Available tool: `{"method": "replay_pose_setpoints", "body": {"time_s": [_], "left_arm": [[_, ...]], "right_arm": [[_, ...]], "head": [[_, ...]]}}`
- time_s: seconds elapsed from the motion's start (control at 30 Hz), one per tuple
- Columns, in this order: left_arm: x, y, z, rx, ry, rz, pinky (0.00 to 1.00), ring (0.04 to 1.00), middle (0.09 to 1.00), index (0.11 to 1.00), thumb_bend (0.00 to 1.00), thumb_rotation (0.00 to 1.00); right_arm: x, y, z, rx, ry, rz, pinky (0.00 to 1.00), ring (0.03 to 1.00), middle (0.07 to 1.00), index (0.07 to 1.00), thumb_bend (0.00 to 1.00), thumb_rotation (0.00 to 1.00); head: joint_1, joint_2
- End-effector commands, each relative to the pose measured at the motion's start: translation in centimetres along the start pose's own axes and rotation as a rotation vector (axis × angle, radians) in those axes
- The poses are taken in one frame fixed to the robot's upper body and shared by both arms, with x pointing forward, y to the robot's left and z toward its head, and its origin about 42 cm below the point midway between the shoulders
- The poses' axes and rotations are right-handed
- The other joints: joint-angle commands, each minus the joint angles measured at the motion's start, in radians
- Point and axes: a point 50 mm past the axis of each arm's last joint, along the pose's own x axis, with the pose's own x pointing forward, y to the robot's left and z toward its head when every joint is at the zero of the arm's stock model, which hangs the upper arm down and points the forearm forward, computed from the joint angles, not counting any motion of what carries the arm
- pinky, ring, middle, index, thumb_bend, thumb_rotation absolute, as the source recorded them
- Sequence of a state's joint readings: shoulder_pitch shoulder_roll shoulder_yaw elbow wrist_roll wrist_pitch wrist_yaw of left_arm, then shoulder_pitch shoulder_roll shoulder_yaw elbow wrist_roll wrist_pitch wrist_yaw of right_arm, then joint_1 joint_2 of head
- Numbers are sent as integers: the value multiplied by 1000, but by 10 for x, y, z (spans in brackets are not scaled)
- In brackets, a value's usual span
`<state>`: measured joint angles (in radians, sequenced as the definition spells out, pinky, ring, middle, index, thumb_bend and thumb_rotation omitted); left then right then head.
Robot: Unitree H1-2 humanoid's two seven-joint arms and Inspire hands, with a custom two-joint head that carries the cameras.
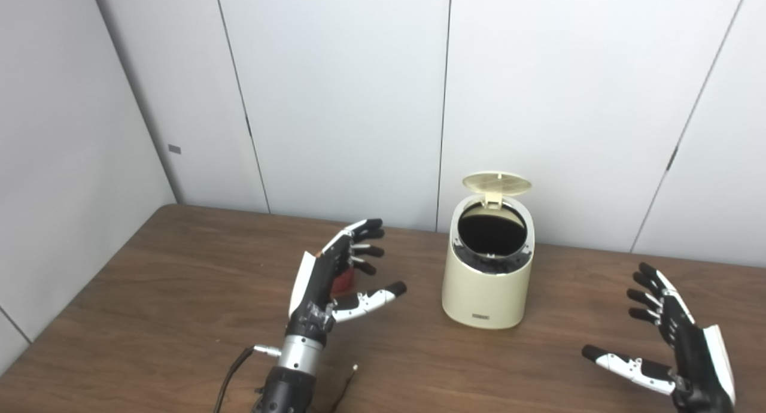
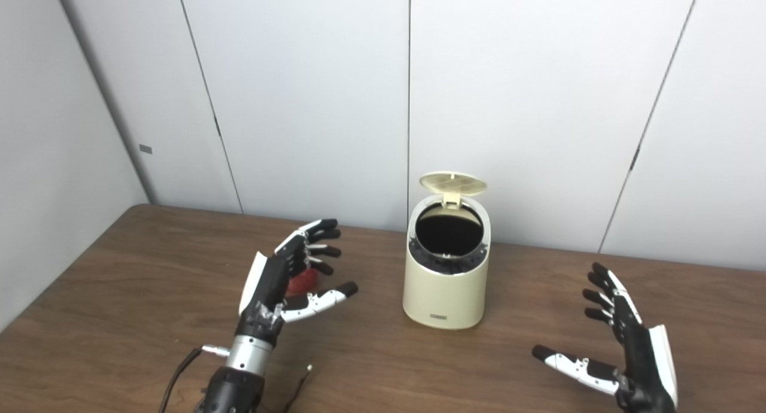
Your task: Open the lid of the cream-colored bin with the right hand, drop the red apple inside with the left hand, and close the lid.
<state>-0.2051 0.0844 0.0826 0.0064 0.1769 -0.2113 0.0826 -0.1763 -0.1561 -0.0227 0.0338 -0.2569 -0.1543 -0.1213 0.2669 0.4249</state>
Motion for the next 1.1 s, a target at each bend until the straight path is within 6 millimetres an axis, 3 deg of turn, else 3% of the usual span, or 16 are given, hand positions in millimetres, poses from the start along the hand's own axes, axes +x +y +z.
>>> {"method": "replay_pose_setpoints", "body": {"time_s": [0.0,0.1,0.27,0.5,0.8,1.07], "left_arm": [[22,19,17,36,-85,51,564,681,768,805,725,47],[29,33,17,83,-93,77,549,672,764,800,723,17],[36,50,14,362,-112,99,527,708,748,772,782,110],[36,49,9,676,-85,73,692,812,814,819,777,196],[43,47,-3,680,50,34,737,886,876,861,866,297],[47,43,-24,698,105,1,723,891,858,855,893,307]], "right_arm": [[10,-6,16,9,-59,-20,714,806,873,891,737,0],[11,-6,18,9,-55,-19,721,802,871,888,736,0],[10,-3,22,-10,-54,-7,693,787,868,880,728,0],[9,-1,26,-18,-69,7,654,771,865,878,724,0],[7,1,30,-8,-71,7,646,768,866,875,732,0],[5,2,34,-15,-62,7,639,765,863,868,734,0]], "head": [[1,1],[2,-1],[4,-1],[7,0],[0,6],[-4,7]]}}
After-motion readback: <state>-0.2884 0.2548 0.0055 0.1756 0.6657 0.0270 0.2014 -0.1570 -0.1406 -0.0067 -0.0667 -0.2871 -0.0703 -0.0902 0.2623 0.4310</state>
